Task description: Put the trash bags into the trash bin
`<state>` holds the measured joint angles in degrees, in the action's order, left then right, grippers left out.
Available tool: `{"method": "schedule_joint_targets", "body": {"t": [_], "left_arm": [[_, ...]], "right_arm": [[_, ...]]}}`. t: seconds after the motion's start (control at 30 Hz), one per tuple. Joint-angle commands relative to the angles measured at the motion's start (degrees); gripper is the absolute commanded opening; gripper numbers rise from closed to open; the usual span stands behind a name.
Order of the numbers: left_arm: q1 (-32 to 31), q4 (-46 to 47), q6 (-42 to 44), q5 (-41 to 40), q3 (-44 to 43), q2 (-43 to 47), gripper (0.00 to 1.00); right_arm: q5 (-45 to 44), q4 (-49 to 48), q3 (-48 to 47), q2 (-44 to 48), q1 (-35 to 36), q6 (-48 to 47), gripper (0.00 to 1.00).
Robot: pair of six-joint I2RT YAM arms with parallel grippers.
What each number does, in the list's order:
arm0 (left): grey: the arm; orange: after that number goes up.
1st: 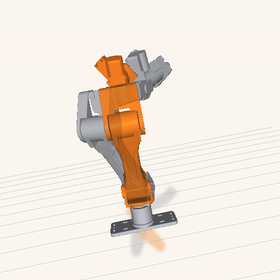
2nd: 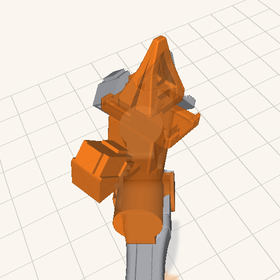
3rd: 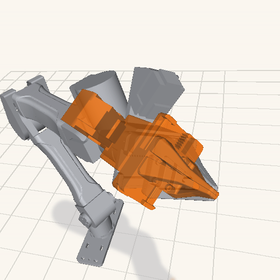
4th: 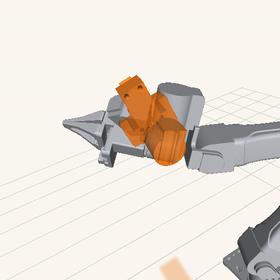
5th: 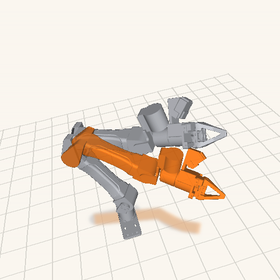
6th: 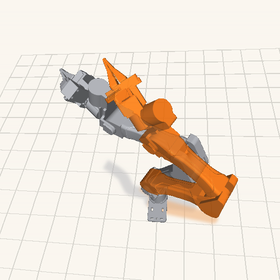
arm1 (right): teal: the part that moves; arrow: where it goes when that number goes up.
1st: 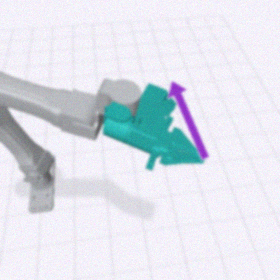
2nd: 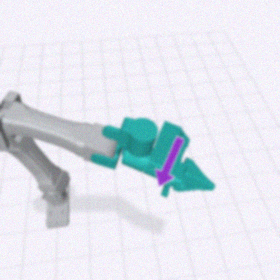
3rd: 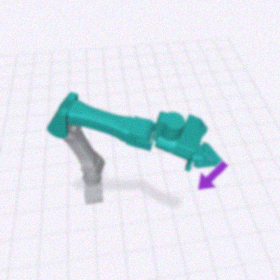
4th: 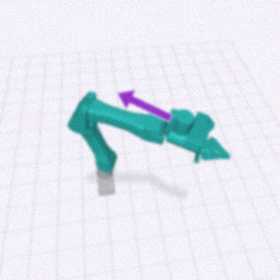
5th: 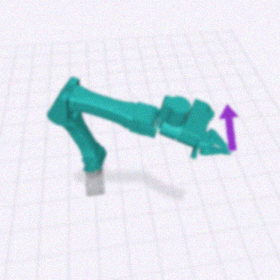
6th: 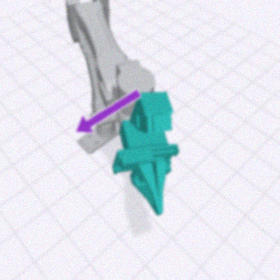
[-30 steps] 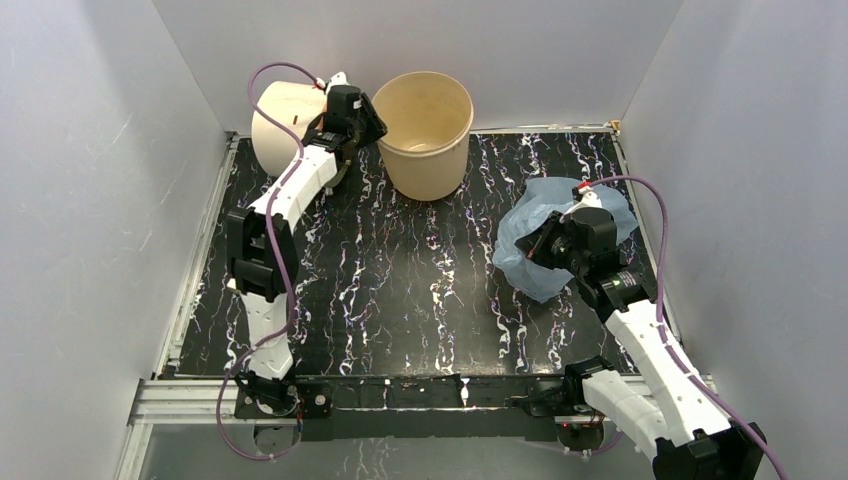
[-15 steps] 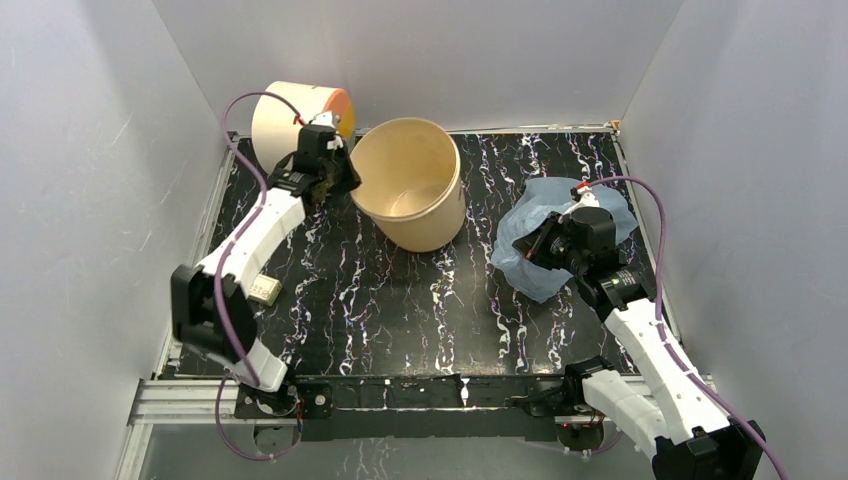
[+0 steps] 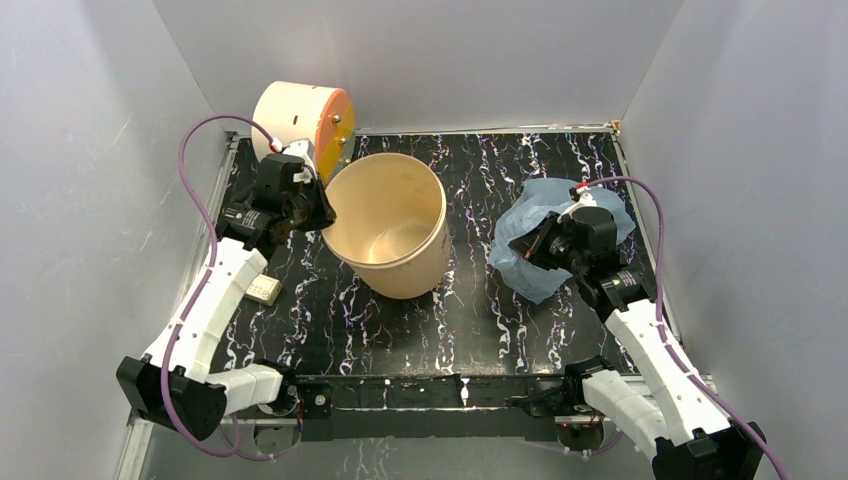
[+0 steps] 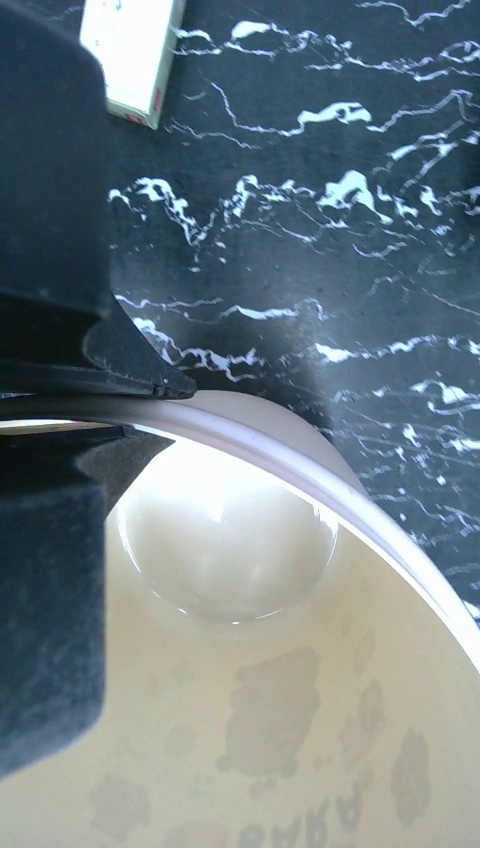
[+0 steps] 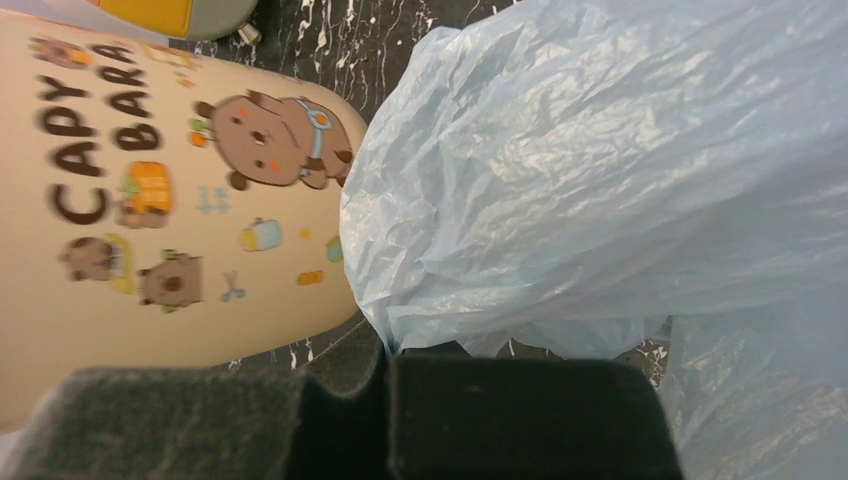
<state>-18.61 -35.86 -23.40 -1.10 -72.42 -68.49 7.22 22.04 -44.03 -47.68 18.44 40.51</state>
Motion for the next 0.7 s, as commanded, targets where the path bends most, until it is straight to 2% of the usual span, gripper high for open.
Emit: {"method": "schedule_joint_targets", "body": {"t": [0.0, 0.33, 0.37, 0.4, 0.43, 0.5, 0.53, 0.67], "left_arm": [[-0.1, -2.4, 0.2, -2.6, 1.1, 0.7, 0.00], [-0.1, -1.6, -0.5, -1.5, 0.9, -4.4, 0.00], [-0.1, -1.4, -0.7, -2.4, 0.8, -4.2, 0.08], [-0.1, -1.3, -0.8, -3.8, 0.8, -4.0, 0.23], [-0.1, -1.4, -0.8, -5.0, 0.7, -3.8, 0.32], [-0.1, -1.5, -0.7, -6.1, 0.1, -3.5, 0.44], [-0.1, -1.5, -0.7, -6.2, -0.1, -3.2, 0.55], [-0.1, 0.0, 0.0, -4.8, 0.0, -0.2, 0.75]], "right_arm": [[3.0, -3.3, -2.9, 0.4, -0.2, -0.4, 0.00], [13.4, -4.8, -7.4, -1.2, -0.2, -3.5, 0.00], [14.0, -4.2, -8.5, -1.5, -0.2, -4.2, 0.00], [14.4, -3.7, -9.2, -1.7, -0.2, -4.7, 0.00], [14.6, -3.2, -10.0, -1.8, -0.2, -5.1, 0.00], [14.8, -2.4, -10.9, -2.0, -0.2, -5.9, 0.00], [15.1, -2.1, -11.4, -2.0, -0.2, -6.5, 0.00], [14.1, 0.7, -13.7, -2.0, -0.2, -9.5, 0.00]]}}
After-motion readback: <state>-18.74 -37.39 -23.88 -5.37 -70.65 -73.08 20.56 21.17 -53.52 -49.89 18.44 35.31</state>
